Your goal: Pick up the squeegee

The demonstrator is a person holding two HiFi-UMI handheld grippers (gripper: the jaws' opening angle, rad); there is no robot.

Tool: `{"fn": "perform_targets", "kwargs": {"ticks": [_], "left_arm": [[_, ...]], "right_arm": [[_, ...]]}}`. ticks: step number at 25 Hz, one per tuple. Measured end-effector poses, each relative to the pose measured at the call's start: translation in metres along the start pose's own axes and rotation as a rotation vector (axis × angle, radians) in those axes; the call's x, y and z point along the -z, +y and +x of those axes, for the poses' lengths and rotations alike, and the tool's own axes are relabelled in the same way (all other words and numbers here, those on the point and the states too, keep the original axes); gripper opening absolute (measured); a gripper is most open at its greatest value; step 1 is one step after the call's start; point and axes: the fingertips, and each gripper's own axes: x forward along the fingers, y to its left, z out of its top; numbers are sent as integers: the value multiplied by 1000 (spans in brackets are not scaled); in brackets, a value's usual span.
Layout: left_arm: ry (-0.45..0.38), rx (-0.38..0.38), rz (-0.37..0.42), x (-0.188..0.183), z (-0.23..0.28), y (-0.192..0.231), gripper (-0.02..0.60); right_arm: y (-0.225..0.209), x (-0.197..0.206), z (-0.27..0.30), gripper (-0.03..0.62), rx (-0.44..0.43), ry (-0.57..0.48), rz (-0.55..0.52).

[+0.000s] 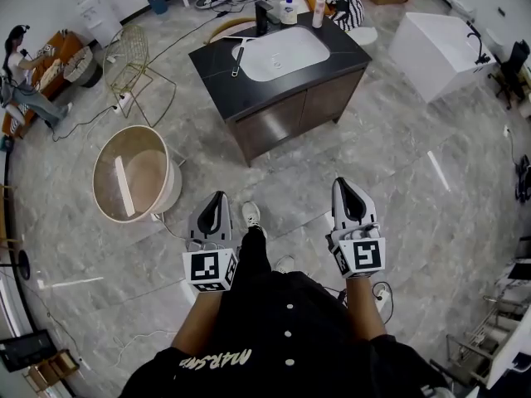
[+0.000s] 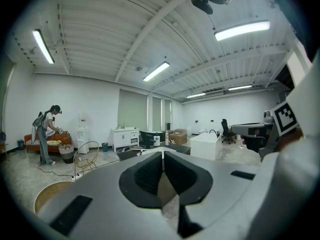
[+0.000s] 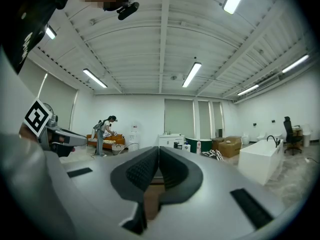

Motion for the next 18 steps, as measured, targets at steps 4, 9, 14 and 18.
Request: {"fn": "perform_targets", "kwargs": {"ticks": [4, 9, 14, 18], "left_arm": [[-23, 11, -15, -4, 35, 13, 20], [-22, 29, 1, -14, 93, 39, 20], [-43, 38, -6, -33, 148, 72, 20], [-41, 38, -7, -41, 182, 98, 20]], "right_arm": [[-9, 3, 32, -3, 10, 7, -2], [-28, 4, 86, -3, 36, 16, -24], [-39, -6, 148, -3, 45, 7, -38], [-39, -10, 191, -3, 38, 6, -53]]}}
